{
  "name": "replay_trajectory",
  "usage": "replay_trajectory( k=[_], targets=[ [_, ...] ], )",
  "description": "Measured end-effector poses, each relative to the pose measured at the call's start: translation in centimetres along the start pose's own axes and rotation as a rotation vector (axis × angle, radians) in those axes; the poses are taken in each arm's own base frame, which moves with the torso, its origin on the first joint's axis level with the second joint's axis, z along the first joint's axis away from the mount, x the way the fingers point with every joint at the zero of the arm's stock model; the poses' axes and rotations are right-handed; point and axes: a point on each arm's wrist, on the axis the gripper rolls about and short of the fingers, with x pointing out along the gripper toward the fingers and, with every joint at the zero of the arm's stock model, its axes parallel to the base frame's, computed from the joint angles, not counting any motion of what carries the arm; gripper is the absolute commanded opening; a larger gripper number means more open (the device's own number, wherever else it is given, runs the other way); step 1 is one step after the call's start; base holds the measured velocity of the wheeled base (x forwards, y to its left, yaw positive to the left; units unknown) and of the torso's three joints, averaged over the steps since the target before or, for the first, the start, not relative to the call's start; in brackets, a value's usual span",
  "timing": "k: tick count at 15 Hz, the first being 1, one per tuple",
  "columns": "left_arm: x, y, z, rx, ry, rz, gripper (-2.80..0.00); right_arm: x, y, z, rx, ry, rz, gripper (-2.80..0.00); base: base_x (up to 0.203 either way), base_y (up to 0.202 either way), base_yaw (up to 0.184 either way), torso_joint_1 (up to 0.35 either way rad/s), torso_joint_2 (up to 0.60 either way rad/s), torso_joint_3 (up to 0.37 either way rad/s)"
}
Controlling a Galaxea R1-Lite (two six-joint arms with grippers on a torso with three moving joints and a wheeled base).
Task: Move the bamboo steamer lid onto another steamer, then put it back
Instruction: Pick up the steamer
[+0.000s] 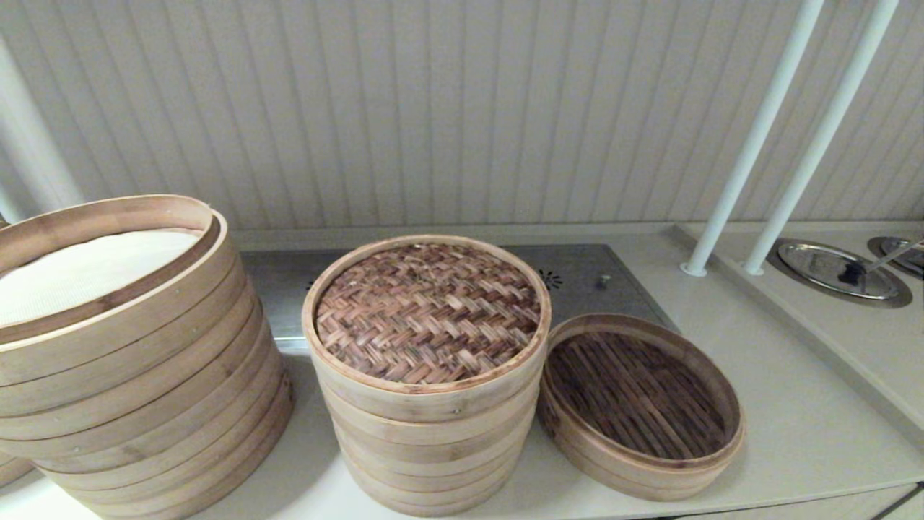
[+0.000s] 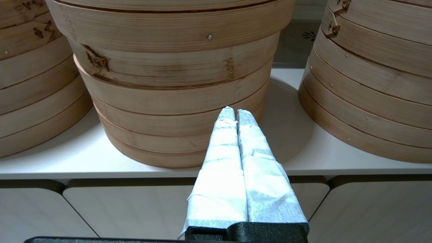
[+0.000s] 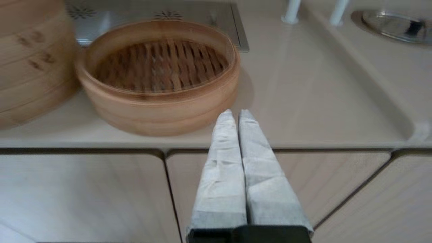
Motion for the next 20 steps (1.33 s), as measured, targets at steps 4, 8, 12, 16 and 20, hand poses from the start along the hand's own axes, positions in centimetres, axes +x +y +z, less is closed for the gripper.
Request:
replay_trajectory(
  k=[4, 8, 12, 16, 20],
  targets=[
    [0.0, 0.0, 0.0, 0.0, 0.0, 0.0, -2.8, -1.1, -0.2, 5.4, -0.003, -0.062, 0.006, -2.8, 0.0, 0.0, 0.0, 0.0, 0.0, 0.0],
    [0.0, 0.0, 0.0, 0.0, 0.0, 0.0, -2.8, -0.5, 0.1, 11.2, -0.001, -0.084, -0.04, -2.8, 0.0, 0.0, 0.0, 0.0, 0.0, 0.0],
    [0.0, 0.0, 0.0, 0.0, 0.0, 0.0, -2.8, 1.1, 0.9, 15.8, 0.025, -0.092, 0.029, -2.8, 0.0, 0.0, 0.0, 0.0, 0.0, 0.0],
    [0.0, 0.0, 0.0, 0.0, -0.001, 0.0, -2.8, 3.5, 0.4, 18.8, 0.138, -0.047, 0.181, -2.8, 0.0, 0.0, 0.0, 0.0, 0.0, 0.0],
    [0.0, 0.0, 0.0, -0.001, -0.001, 0.0, -2.8, 6.5, -1.0, 19.2, 0.222, 0.04, 0.213, -2.8, 0.0, 0.0, 0.0, 0.0, 0.0, 0.0]
  ],
)
